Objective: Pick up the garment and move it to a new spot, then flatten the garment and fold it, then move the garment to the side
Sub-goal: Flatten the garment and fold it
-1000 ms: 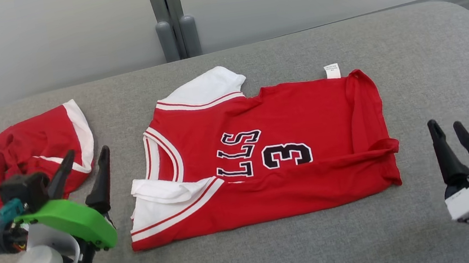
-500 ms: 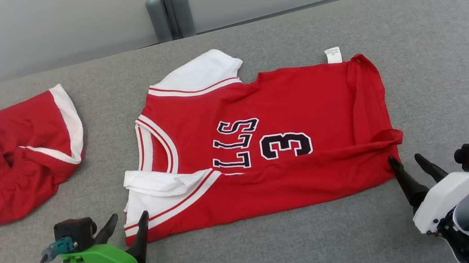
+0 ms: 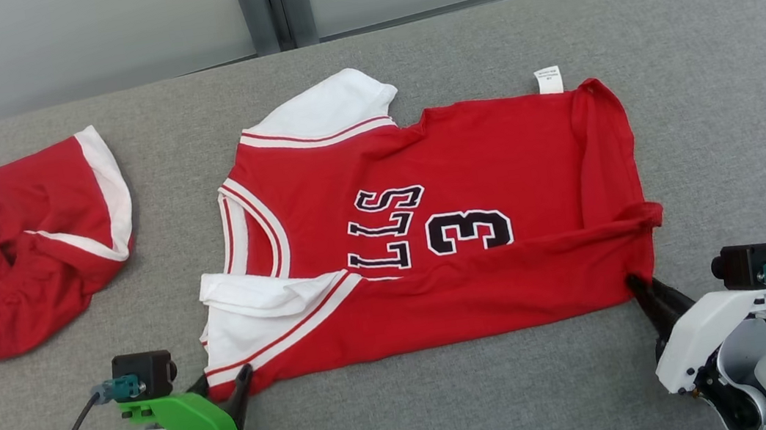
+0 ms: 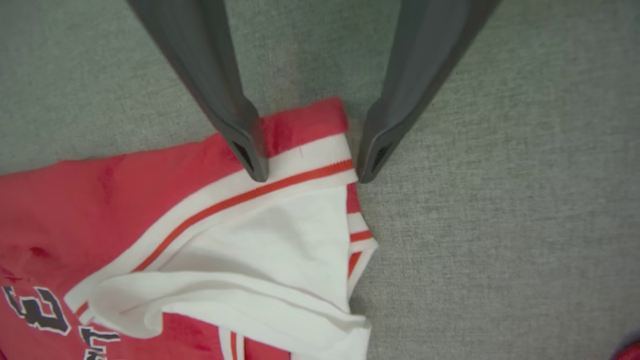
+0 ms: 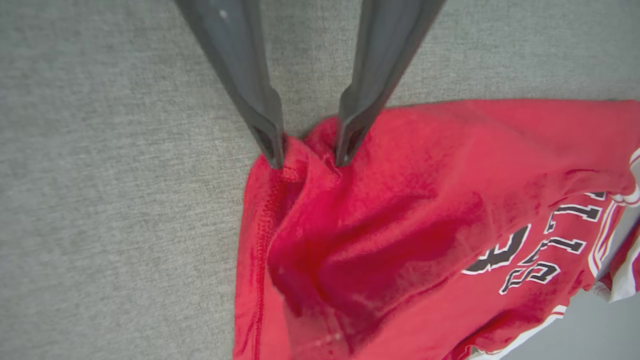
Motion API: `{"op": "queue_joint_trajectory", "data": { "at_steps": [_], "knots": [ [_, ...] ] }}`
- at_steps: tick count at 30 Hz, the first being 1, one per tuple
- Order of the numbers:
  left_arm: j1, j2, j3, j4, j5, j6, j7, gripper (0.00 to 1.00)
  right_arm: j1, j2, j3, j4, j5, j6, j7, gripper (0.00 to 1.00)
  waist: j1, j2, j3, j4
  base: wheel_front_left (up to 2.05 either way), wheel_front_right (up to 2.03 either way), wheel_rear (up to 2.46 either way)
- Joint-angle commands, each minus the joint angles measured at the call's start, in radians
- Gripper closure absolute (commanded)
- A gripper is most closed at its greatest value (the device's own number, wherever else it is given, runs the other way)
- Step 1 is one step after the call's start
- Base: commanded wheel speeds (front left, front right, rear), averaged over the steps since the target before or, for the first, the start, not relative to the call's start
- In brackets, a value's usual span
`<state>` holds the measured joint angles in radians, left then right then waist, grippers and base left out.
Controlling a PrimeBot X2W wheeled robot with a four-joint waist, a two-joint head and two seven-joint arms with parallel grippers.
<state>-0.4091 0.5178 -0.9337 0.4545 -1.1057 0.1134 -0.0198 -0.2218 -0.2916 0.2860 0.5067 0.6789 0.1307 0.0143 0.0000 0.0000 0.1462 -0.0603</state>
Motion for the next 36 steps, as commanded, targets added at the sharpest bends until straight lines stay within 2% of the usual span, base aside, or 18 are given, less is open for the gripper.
{"op": "queue_joint_trajectory", "data": {
  "at_steps": [1,7,11,21,28,30,31,32,33,36],
  "knots": [
    [-0.009,-0.003,-0.004,0.008,0.002,-0.007,0.007,1.00,-0.012,-0.003,0.002,0.004,0.010,0.000,-0.015,1.00,0.0000,0.0000,-0.002,0.001,0.00,0.00,0.00],
    [0.008,0.009,0.007,-0.008,-0.011,-0.015,-0.007,1.00,0.012,-0.039,-0.003,-0.018,0.031,0.000,-0.030,1.00,0.0000,0.0000,-0.025,0.001,0.00,0.00,0.00],
    [0.042,0.044,0.006,-0.050,-0.017,-0.002,0.002,1.00,0.063,-0.072,0.008,-0.074,0.063,0.000,0.003,1.00,0.0000,0.0000,-0.048,0.000,0.00,0.00,0.00],
    [0.176,0.160,-0.001,-0.251,-0.058,0.091,0.057,1.00,0.240,-0.163,-0.039,-0.193,0.101,-0.001,0.064,1.00,0.0000,0.0000,-0.079,0.008,0.00,0.00,0.00],
    [0.263,0.223,-0.015,-0.421,-0.095,0.155,0.103,1.00,0.320,-0.186,-0.087,-0.247,0.105,-0.001,0.103,1.00,0.0000,0.0000,-0.084,0.012,0.00,0.00,0.00],
    [0.276,0.230,-0.017,-0.445,-0.099,0.167,0.108,1.00,0.329,-0.181,-0.098,-0.253,0.097,-0.001,0.117,0.53,0.0000,0.0000,-0.084,0.012,0.00,0.00,0.00],
    [0.278,0.230,-0.017,-0.453,-0.099,0.174,0.109,0.76,0.331,-0.176,-0.106,-0.256,0.091,-0.001,0.124,0.00,0.0000,0.0000,-0.083,0.012,0.00,0.00,0.00],
    [0.278,0.228,-0.018,-0.456,-0.100,0.175,0.110,0.46,0.332,-0.172,-0.111,-0.260,0.086,-0.001,0.129,0.00,0.0000,0.0000,-0.083,0.012,0.00,0.00,0.00],
    [0.280,0.223,-0.020,-0.457,-0.103,0.175,0.112,0.00,0.332,-0.166,-0.114,-0.263,0.081,-0.001,0.135,0.00,0.0000,0.0000,-0.083,0.011,0.00,0.00,0.00],
    [0.270,0.216,-0.018,-0.449,-0.099,0.175,0.109,0.00,0.328,-0.155,-0.128,-0.279,0.067,-0.001,0.149,0.00,0.0000,0.0000,-0.082,0.008,0.00,0.00,0.00]
  ]
}}
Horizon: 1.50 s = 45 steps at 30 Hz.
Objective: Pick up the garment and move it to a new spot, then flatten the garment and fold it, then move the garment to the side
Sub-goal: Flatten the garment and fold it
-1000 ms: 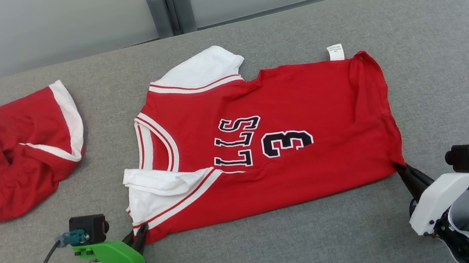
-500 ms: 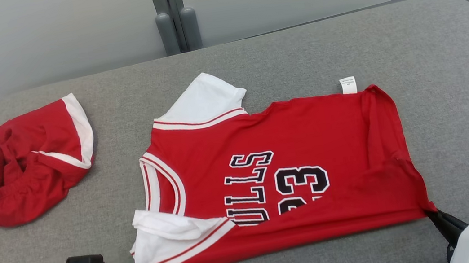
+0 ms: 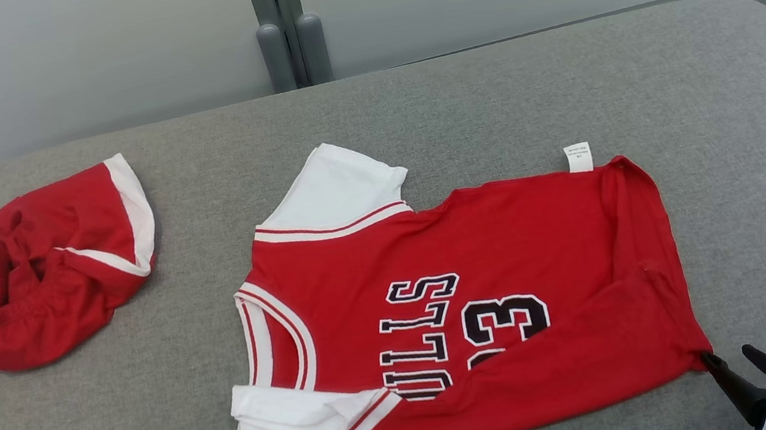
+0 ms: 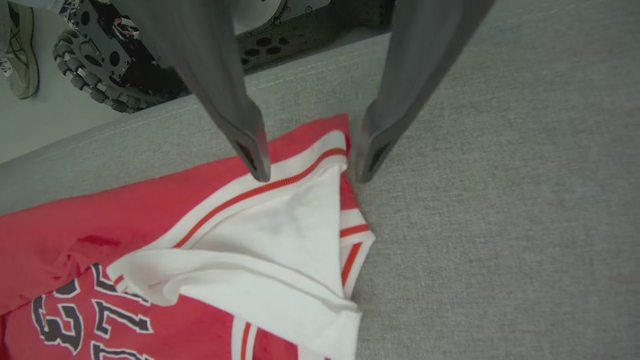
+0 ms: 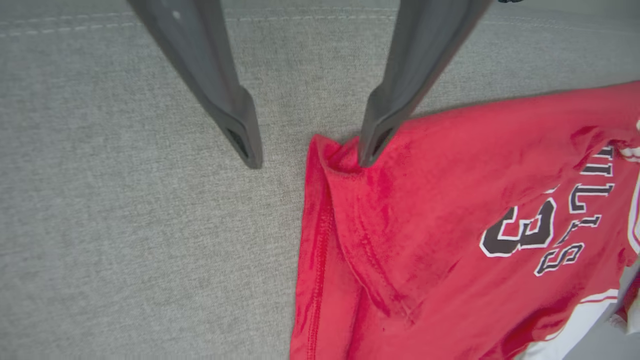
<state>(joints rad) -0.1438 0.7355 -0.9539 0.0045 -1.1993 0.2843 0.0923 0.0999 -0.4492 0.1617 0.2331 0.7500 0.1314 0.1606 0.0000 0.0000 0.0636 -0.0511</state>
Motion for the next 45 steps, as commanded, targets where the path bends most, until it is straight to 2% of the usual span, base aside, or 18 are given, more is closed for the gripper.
{"op": "queue_joint_trajectory", "data": {
  "at_steps": [1,7,11,16,21,28,36,37,45],
  "knots": [
    [-0.002,-0.003,0.006,0.002,-0.002,0.003,-0.007,0.00,0.009,0.001,-0.015,-0.010,-0.008,-0.001,0.007,0.00,0.0000,0.0000,0.000,-0.002,0.00,0.00,0.00],
    [-0.064,0.001,0.036,-0.014,0.039,0.000,-0.046,0.00,0.017,0.011,-0.086,-0.049,-0.039,-0.001,0.014,0.00,0.0000,0.0000,0.005,-0.008,0.00,0.00,0.00],
    [-0.163,-0.003,0.055,-0.019,0.087,-0.015,-0.052,0.00,-0.027,0.037,-0.143,-0.091,-0.054,-0.001,-0.016,0.00,0.0000,0.0000,0.022,-0.014,0.00,0.00,0.00],
    [-0.337,-0.025,0.070,0.024,0.137,-0.062,-0.009,0.00,-0.131,0.088,-0.178,-0.090,-0.092,-0.001,-0.035,0.00,0.0000,0.0000,0.076,-0.038,0.00,0.00,0.00],
    [-0.542,-0.063,0.060,0.129,0.161,-0.139,0.111,0.00,-0.301,0.138,-0.179,-0.037,-0.136,-0.001,-0.024,0.00,0.0000,0.0000,0.162,-0.075,0.00,0.00,0.00],
    [-0.799,-0.135,0.022,0.339,0.160,-0.266,0.313,0.00,-0.545,0.189,-0.136,0.101,-0.184,-0.001,0.015,0.00,0.0000,0.0000,0.270,-0.121,0.00,0.00,0.00],
    [-1.004,-0.220,-0.017,0.547,0.163,-0.372,0.458,0.00,-0.746,0.223,-0.030,0.267,-0.213,-0.001,0.031,0.00,0.0000,0.0000,0.359,-0.162,0.00,0.00,0.00],
    [-1.088,-0.252,-0.044,0.634,0.175,-0.402,0.497,0.00,-0.841,0.249,0.025,0.354,-0.204,-0.001,0.015,0.00,0.0000,0.0000,0.408,-0.187,0.00,0.00,0.00],
    [-1.167,-0.271,-0.076,0.740,0.173,-0.414,0.508,0.00,-0.937,0.283,0.115,0.461,-0.159,-0.001,-0.036,0.00,0.0000,0.0000,0.464,-0.232,0.00,0.00,0.00]
  ]
}}
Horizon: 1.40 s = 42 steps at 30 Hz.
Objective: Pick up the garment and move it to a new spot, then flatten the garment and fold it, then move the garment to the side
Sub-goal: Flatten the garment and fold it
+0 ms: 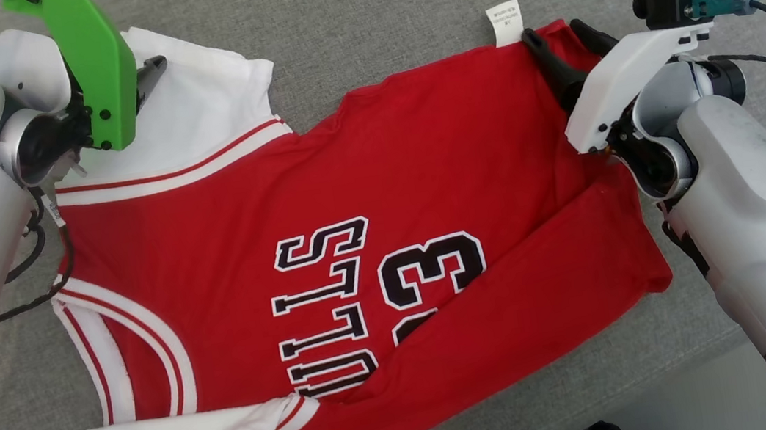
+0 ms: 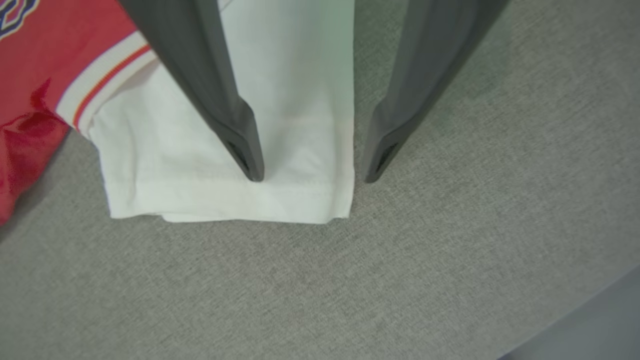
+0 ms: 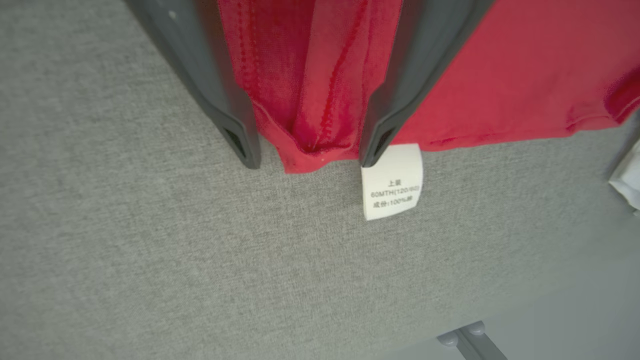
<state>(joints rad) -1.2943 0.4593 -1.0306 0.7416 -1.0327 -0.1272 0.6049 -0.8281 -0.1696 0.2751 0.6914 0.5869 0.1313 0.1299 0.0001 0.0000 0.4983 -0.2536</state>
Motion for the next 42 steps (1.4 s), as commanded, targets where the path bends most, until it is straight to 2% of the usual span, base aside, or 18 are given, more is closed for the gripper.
{"op": "queue_joint_trajectory", "data": {
  "at_steps": [1,6,7,8,9,10,11,12,13,20,29,35,42],
  "knots": [
    [-0.022,0.003,-0.003,0.015,0.008,-0.003,-0.010,0.00,-0.019,0.005,0.014,0.016,0.010,-0.001,-0.013,0.00,-0.0001,0.0000,0.034,-0.033,0.00,0.00,0.00],
    [-0.026,-0.009,-0.032,0.061,0.000,-0.004,-0.003,0.00,-0.041,-0.005,0.055,0.073,0.031,-0.001,-0.043,0.00,-0.0001,0.0000,0.040,-0.039,0.00,0.00,0.00],
    [-0.024,-0.008,-0.038,0.067,-0.003,-0.005,0.000,0.11,-0.043,-0.008,0.063,0.083,0.038,-0.002,-0.050,0.00,-0.0001,0.0000,0.039,-0.038,0.00,0.00,0.00],
    [-0.025,-0.007,-0.042,0.071,-0.007,-0.005,0.002,0.53,-0.046,-0.010,0.071,0.088,0.042,-0.002,-0.057,0.01,-0.0001,0.0000,0.038,-0.037,0.00,0.00,0.00],
    [-0.028,-0.005,-0.047,0.074,-0.010,-0.005,0.001,0.79,-0.050,-0.015,0.079,0.096,0.048,-0.002,-0.067,0.29,-0.0001,0.0000,0.036,-0.035,0.00,0.00,0.00],
    [-0.029,-0.005,-0.050,0.077,-0.012,-0.004,-0.001,1.00,-0.052,-0.017,0.084,0.100,0.052,-0.002,-0.076,0.53,-0.0001,0.0000,0.034,-0.033,0.00,0.00,0.00],
    [-0.029,-0.005,-0.056,0.078,-0.016,-0.004,0.000,1.00,-0.055,-0.019,0.091,0.106,0.061,-0.002,-0.086,0.69,-0.0001,0.0000,0.030,-0.029,0.00,0.00,0.00],
    [-0.029,-0.004,-0.060,0.079,-0.022,-0.004,0.002,1.00,-0.059,-0.020,0.099,0.110,0.066,-0.001,-0.094,0.94,-0.0001,0.0000,0.027,-0.026,0.00,0.00,0.00],
    [-0.029,-0.005,-0.063,0.079,-0.027,-0.004,0.003,1.00,-0.064,-0.022,0.106,0.113,0.070,-0.001,-0.101,1.00,-0.0001,0.0000,0.024,-0.023,0.00,0.00,0.00],
    [-0.024,-0.012,-0.073,0.061,-0.059,-0.002,-0.067,1.00,-0.072,-0.055,0.125,0.132,0.113,-0.001,-0.199,1.00,-0.0001,0.0000,-0.019,0.009,0.00,0.00,0.00],
    [0.009,-0.003,-0.100,0.034,-0.107,-0.002,-0.149,1.00,-0.010,-0.096,0.143,0.142,0.160,-0.001,-0.318,1.00,-0.0001,0.0000,-0.110,0.065,0.00,0.00,0.00],
    [0.040,0.031,-0.135,-0.030,-0.133,-0.002,-0.193,1.00,0.055,-0.138,0.148,0.110,0.204,-0.001,-0.371,1.00,-0.0001,0.0000,-0.182,0.116,0.00,0.00,0.00],
    [0.105,0.096,-0.177,-0.134,-0.193,-0.002,-0.200,1.00,0.135,-0.180,0.145,0.102,0.245,-0.001,-0.389,1.00,-0.0001,0.0000,-0.265,0.175,0.00,0.00,0.00]
  ]
}}
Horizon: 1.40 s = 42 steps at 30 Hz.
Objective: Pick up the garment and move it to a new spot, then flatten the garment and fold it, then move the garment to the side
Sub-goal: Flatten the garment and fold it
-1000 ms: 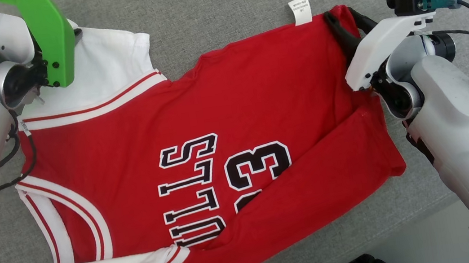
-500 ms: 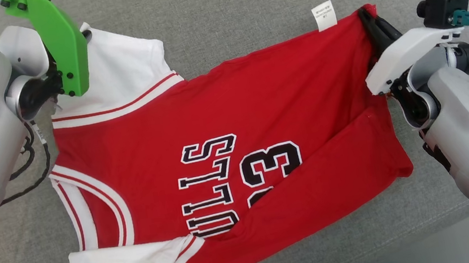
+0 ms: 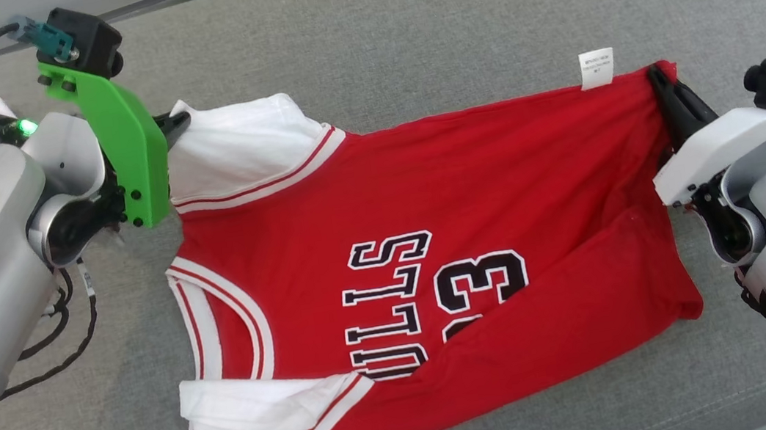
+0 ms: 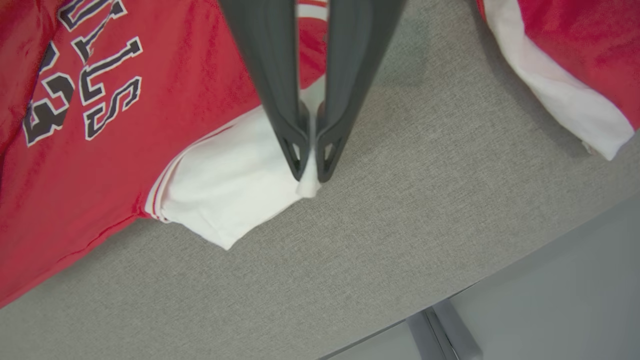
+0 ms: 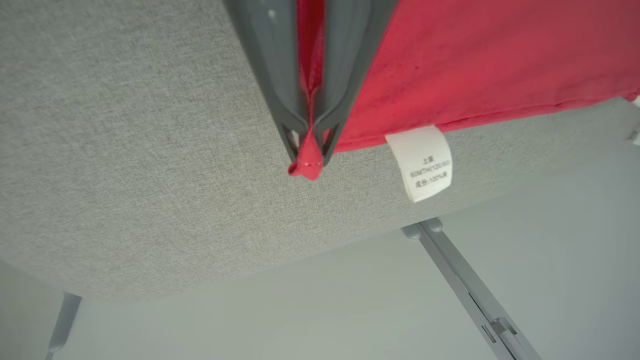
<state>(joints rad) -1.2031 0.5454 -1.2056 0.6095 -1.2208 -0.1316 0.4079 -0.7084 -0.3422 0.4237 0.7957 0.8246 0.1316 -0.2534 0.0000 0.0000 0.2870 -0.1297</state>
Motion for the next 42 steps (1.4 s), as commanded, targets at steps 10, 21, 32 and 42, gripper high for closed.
{"op": "queue_joint_trajectory", "data": {
  "at_steps": [10,21,32,42],
  "knots": [
    [0.125,0.091,-0.040,-0.169,-0.070,0.002,0.046,1.00,0.128,-0.079,0.058,-0.040,0.030,-0.002,-0.005,1.00,0.0000,0.0000,-0.143,0.105,0.00,0.00,0.00],
    [0.234,0.172,-0.052,-0.363,-0.163,0.039,0.167,1.00,0.182,-0.219,0.207,-0.115,0.040,-0.002,0.076,1.00,0.0000,0.0000,-0.171,0.117,0.00,0.00,0.00],
    [0.318,0.210,-0.063,-0.481,-0.202,0.079,0.234,1.00,0.173,-0.308,0.332,-0.144,0.009,-0.002,0.132,1.00,0.0000,0.0000,-0.158,0.103,0.00,0.00,0.00],
    [0.379,0.171,-0.070,-0.464,-0.209,0.087,0.288,1.00,0.143,-0.347,0.457,-0.160,0.032,-0.002,0.237,0.00,0.0000,0.0000,-0.151,0.084,0.00,0.00,0.00]
  ]
}}
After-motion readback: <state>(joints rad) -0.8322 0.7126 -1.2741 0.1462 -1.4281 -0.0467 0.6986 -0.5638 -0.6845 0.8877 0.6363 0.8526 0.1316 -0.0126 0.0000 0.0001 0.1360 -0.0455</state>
